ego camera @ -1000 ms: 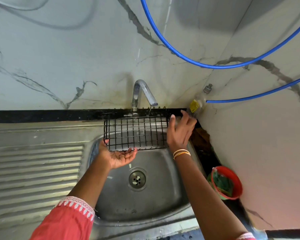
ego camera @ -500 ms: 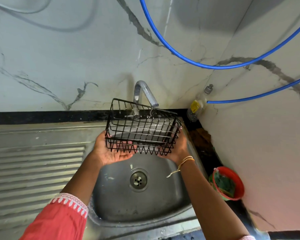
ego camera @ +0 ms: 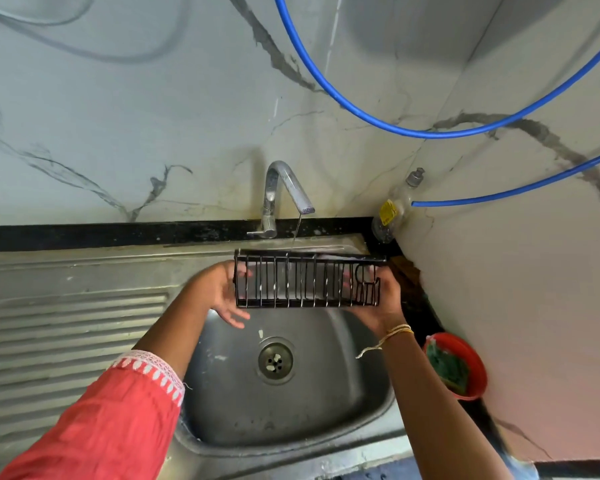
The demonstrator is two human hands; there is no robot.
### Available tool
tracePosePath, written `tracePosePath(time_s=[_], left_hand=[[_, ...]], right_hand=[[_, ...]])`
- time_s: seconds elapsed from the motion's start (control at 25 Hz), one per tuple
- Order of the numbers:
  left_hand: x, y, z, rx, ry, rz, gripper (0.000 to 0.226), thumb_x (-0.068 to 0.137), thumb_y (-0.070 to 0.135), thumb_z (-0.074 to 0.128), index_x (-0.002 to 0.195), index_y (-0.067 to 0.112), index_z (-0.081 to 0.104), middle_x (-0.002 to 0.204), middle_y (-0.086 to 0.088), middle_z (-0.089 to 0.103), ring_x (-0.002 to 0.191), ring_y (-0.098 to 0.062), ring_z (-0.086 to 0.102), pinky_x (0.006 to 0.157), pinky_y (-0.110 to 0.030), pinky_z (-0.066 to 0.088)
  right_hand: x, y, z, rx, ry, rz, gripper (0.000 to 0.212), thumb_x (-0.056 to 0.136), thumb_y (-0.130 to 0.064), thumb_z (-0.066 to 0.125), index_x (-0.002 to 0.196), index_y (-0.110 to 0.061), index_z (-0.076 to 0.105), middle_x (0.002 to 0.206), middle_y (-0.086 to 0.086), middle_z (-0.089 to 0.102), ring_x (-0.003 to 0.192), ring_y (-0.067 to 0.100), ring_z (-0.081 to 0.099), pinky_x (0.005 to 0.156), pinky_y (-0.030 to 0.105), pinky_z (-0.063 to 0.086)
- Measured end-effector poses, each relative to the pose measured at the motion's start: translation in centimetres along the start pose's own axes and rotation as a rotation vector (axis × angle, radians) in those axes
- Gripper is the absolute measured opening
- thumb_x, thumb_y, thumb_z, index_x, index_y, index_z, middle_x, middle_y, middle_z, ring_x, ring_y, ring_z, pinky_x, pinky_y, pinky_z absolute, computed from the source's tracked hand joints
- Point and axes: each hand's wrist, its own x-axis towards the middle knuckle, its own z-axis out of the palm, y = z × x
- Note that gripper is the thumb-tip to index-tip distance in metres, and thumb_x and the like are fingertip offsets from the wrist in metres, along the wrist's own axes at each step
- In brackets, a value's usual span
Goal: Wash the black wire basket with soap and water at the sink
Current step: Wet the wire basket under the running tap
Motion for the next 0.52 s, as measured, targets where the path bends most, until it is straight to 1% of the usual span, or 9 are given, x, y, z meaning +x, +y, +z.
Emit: tracePosePath(time_s=[0.04, 0.08, 0.16, 0.2, 0.28, 0.36, 0.4, 0.48, 0.52], left_hand=[[0.0, 0.0, 0.1, -0.020, 0.002, -0.048, 0.048, 0.091, 0.028, 0.046, 0.132, 0.004, 0.041, 0.143, -0.025, 0.040, 0.123, -0.049, 0.046, 0.091, -0.064, 0.039], [0.1, 0.0, 0.4, -0.089, -0.007, -0.044, 0.041, 0.091, 0.025, 0.043, 0.123, 0.000, 0.043, 0.136, -0.029, 0.044, 0.118, -0.050, 0.049, 0.091, -0.064, 0.039], [0.3, -0.3, 1.0, -0.249, -0.002, 0.049, 0.026, 0.090, 0.012, 0.034, 0.101, -0.004, 0.051, 0.112, -0.032, 0.056, 0.099, -0.045, 0.057, 0.091, -0.058, 0.041], [0.6, -0.7, 1.1, -0.293, 0.013, 0.101, 0.026, 0.090, 0.007, 0.030, 0.094, -0.003, 0.053, 0.104, -0.031, 0.058, 0.092, -0.042, 0.059, 0.094, -0.055, 0.042], [1.2, -1.3, 1.0, -0.360, 0.037, 0.194, 0.028, 0.091, 0.002, 0.028, 0.090, 0.002, 0.056, 0.102, -0.029, 0.060, 0.087, -0.040, 0.063, 0.095, -0.054, 0.045], [1.7, -1.8, 0.7, -0.431, -0.007, 0.288, 0.039, 0.088, -0.006, 0.031, 0.100, 0.016, 0.060, 0.110, -0.022, 0.062, 0.084, -0.039, 0.067, 0.078, -0.051, 0.055], [2.0, -1.8, 0.4, -0.426, -0.050, 0.351, 0.057, 0.083, -0.013, 0.029, 0.112, 0.026, 0.059, 0.115, -0.016, 0.061, 0.087, -0.037, 0.068, 0.069, -0.046, 0.058], [2.1, -1.7, 0.1, -0.326, -0.107, 0.499, 0.085, 0.077, -0.019, 0.024, 0.133, 0.042, 0.046, 0.123, -0.004, 0.058, 0.098, -0.033, 0.066, 0.063, -0.034, 0.056], [1.8, -1.6, -0.1, -0.275, -0.116, 0.574, 0.087, 0.080, -0.017, 0.025, 0.138, 0.046, 0.040, 0.126, 0.000, 0.056, 0.102, -0.031, 0.065, 0.064, -0.032, 0.053]], right_hand=[[0.0, 0.0, 0.3, -0.002, -0.049, -0.084, 0.051, 0.058, -0.027, 0.073, 0.104, -0.013, 0.060, 0.104, 0.013, 0.055, 0.096, 0.030, 0.056, 0.091, 0.050, 0.043], [0.1, 0.0, 0.6, -0.023, -0.090, -0.146, 0.059, 0.056, -0.020, 0.070, 0.112, -0.011, 0.058, 0.103, 0.014, 0.058, 0.095, 0.030, 0.058, 0.089, 0.048, 0.045], [0.0, -0.2, 1.1, -0.064, -0.064, -0.205, 0.081, 0.048, -0.013, 0.063, 0.127, -0.011, 0.051, 0.110, 0.015, 0.062, 0.098, 0.031, 0.060, 0.087, 0.046, 0.048], [0.1, -0.4, 0.9, -0.044, -0.043, -0.218, 0.089, 0.046, -0.013, 0.060, 0.135, -0.012, 0.047, 0.121, 0.017, 0.060, 0.107, 0.034, 0.058, 0.093, 0.049, 0.045], [0.3, -0.8, 0.4, 0.065, -0.035, -0.190, 0.088, 0.056, -0.019, 0.050, 0.143, -0.011, 0.040, 0.138, 0.015, 0.051, 0.126, 0.037, 0.047, 0.104, 0.054, 0.034], [0.6, -1.0, 0.0, 0.023, 0.103, -0.081, 0.070, 0.070, -0.032, 0.047, 0.138, -0.014, 0.049, 0.133, 0.012, 0.056, 0.126, 0.037, 0.047, 0.103, 0.054, 0.034], [0.6, -1.1, 0.2, -0.086, 0.178, 0.007, 0.059, 0.076, -0.042, 0.050, 0.129, -0.017, 0.058, 0.126, 0.013, 0.060, 0.121, 0.038, 0.051, 0.102, 0.056, 0.036], [0.4, -1.0, 0.7, -0.220, 0.185, 0.145, 0.059, 0.078, -0.059, 0.052, 0.121, -0.020, 0.062, 0.125, 0.019, 0.061, 0.117, 0.043, 0.054, 0.099, 0.063, 0.037], [0.2, -1.0, 1.0, -0.239, 0.177, 0.166, 0.061, 0.077, -0.061, 0.051, 0.122, -0.021, 0.061, 0.128, 0.021, 0.059, 0.118, 0.045, 0.054, 0.097, 0.063, 0.040]])
